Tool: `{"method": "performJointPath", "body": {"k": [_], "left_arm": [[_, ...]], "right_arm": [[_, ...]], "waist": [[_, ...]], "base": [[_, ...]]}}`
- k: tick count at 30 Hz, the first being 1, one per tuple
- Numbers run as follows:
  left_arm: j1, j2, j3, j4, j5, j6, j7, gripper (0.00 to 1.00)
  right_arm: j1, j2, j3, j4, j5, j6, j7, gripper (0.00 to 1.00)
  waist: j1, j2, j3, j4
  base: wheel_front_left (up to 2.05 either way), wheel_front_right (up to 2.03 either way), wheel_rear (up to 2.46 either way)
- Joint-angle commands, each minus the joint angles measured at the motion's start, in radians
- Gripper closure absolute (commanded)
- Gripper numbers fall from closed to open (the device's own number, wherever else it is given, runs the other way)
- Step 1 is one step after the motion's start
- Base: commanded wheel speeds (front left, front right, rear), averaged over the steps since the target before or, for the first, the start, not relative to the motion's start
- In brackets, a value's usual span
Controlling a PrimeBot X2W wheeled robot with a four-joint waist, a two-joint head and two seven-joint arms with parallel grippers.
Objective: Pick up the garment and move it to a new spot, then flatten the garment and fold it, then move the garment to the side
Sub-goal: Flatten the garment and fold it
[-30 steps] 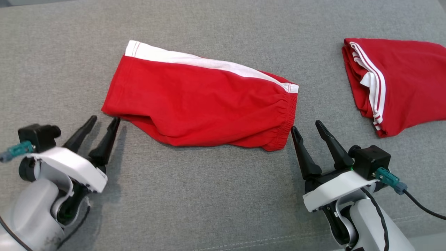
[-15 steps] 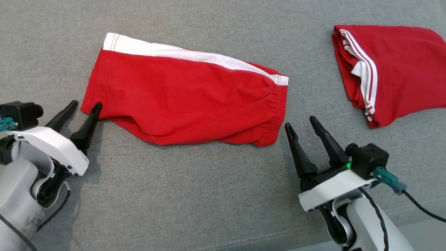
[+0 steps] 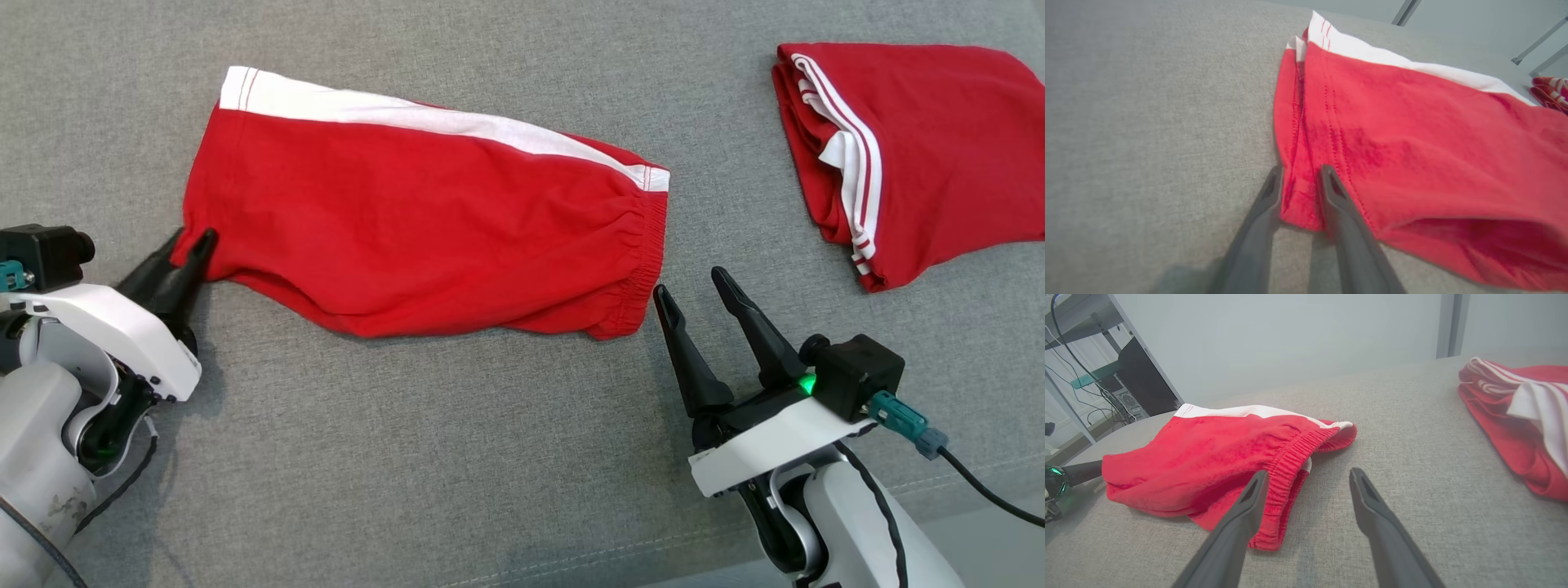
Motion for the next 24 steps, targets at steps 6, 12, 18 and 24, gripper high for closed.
{"method": "performJointPath", "body": {"k": [6, 12, 18, 24], "left_arm": [[-0.013, 0.043, -0.015, -0.043, -0.051, 0.000, -0.011, 1.00], [0.006, 0.046, -0.024, -0.056, -0.069, 0.000, -0.051, 1.00], [0.019, 0.036, -0.047, -0.063, -0.067, 0.000, -0.073, 1.00], [0.012, 0.031, -0.071, -0.069, -0.081, 0.000, -0.079, 1.00]], "right_arm": [[-0.001, 0.005, 0.040, -0.036, 0.041, 0.000, -0.012, 0.00], [0.011, 0.005, 0.079, -0.018, 0.095, 0.000, -0.012, 0.00], [-0.013, 0.005, 0.117, 0.058, 0.123, 0.000, -0.012, 0.00], [-0.079, 0.005, 0.159, 0.153, 0.137, 0.000, -0.012, 0.00]], "waist": [[0.0000, 0.0000, 0.005, 0.010], [0.0000, 0.0000, 0.002, 0.021], [0.0000, 0.0000, -0.008, 0.046], [0.0000, 0.0000, -0.012, 0.072]], "base": [[0.00, 0.00, 0.00], [0.00, 0.00, 0.00], [0.00, 0.00, 0.00], [0.00, 0.00, 0.00]]}}
